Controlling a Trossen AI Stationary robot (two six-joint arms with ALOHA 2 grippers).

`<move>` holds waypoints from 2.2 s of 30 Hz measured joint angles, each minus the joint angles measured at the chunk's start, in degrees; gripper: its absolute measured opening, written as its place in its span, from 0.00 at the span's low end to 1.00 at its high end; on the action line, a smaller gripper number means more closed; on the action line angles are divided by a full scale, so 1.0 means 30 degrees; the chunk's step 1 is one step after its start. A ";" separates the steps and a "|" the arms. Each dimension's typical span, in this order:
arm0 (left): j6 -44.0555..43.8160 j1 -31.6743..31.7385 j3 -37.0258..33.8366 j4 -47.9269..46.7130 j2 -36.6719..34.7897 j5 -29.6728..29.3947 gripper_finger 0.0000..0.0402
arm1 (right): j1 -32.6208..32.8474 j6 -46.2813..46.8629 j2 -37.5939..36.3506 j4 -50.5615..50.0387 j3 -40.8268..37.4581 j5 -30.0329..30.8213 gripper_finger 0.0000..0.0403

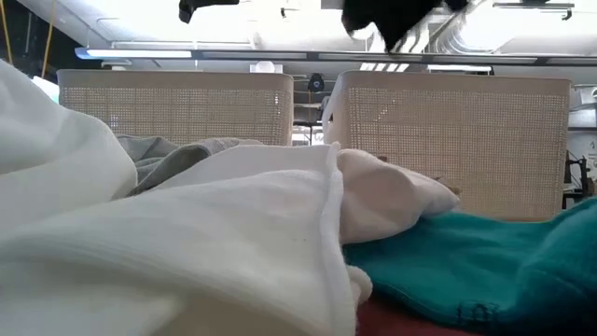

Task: Sort clothes
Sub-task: Put the black underwear into the right white laundry bin

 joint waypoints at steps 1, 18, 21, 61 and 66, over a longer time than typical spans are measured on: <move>-0.0029 0.0000 0.0000 0.0000 0.0000 0.0000 0.33 | -0.0282 -0.0456 -0.0004 0.0000 0.0772 0.0633 0.03; -0.0453 0.0007 0.0000 -0.0007 0.0000 0.0007 0.33 | -1.2405 -0.3081 0.0401 -0.0543 0.1817 0.0677 0.03; -0.0446 0.0000 0.0000 -0.0012 0.0000 0.0007 0.33 | -1.4201 -0.3084 0.0732 -0.0540 0.0039 -0.0514 0.03; -0.0439 0.0006 0.0000 -0.0015 0.0000 0.0000 0.33 | -1.0366 -0.1198 -0.0728 0.1302 -0.3799 -0.9007 0.39; -0.0391 0.0007 0.0000 -0.0015 0.0000 -0.0003 0.33 | -0.7281 -0.0559 -0.0378 0.0802 -0.4936 -1.2205 0.39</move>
